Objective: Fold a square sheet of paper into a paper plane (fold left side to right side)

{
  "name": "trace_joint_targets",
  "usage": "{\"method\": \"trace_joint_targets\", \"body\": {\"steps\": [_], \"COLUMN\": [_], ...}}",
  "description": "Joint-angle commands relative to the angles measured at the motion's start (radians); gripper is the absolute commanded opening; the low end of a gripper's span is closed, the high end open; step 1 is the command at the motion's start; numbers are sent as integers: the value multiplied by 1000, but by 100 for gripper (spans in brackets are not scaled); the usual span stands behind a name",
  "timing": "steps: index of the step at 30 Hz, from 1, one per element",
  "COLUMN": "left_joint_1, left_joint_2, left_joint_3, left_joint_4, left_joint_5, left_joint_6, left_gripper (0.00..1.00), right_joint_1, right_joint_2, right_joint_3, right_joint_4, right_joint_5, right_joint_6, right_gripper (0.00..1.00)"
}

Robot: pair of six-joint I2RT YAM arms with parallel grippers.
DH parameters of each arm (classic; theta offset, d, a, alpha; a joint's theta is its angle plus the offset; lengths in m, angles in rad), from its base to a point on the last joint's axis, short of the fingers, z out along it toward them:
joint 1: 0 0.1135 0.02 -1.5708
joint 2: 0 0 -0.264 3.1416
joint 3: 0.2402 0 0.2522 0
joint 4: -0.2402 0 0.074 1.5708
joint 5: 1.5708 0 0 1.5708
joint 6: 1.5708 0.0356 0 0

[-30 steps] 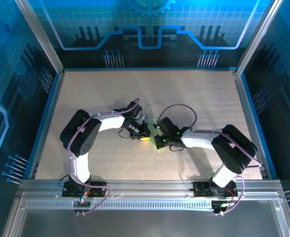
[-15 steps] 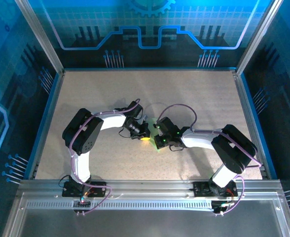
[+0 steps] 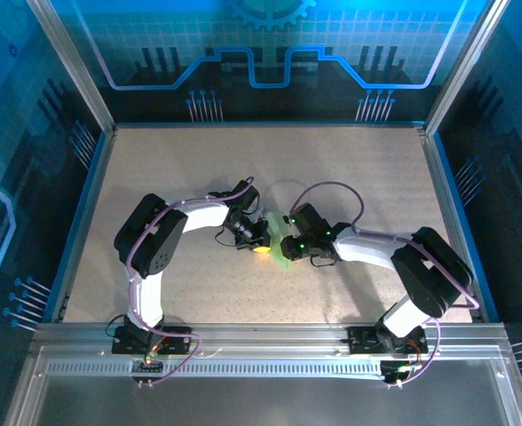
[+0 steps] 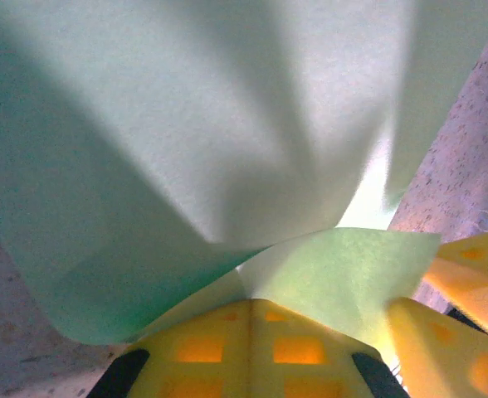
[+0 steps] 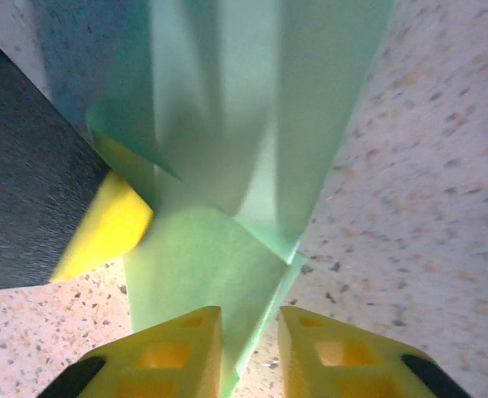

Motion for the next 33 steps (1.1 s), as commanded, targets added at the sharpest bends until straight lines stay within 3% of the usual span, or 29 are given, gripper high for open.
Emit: {"method": "trace_joint_targets", "body": {"steps": [1, 5, 9, 12, 23, 33], "left_joint_1": [-8, -8, -8, -8, -8, -10], "left_joint_2": [77, 79, 83, 84, 89, 89], "left_joint_3": [-17, -11, -2, 0, 12, 11], "left_joint_4": [-87, -90, -98, -103, -113, -115], "left_joint_5": [-128, -131, -132, -136, -141, -144], "left_joint_6": [-3, -8, -6, -6, -4, -6], "left_gripper": [7, 7, 6, 7, 6, 6], "right_joint_1": [-30, -42, -37, -10, 49, 47], "right_joint_2": [-79, -139, -160, -139, 26, 63], "right_joint_3": [12, 3, -24, -54, 8, 10], "right_joint_4": [-62, -116, -97, -19, 50, 19], "right_joint_5": [-2, -32, -166, -256, -303, -280], "right_joint_6": [13, 33, 117, 202, 245, 253], "right_gripper": [30, 28, 12, 5, 4, 5]}}
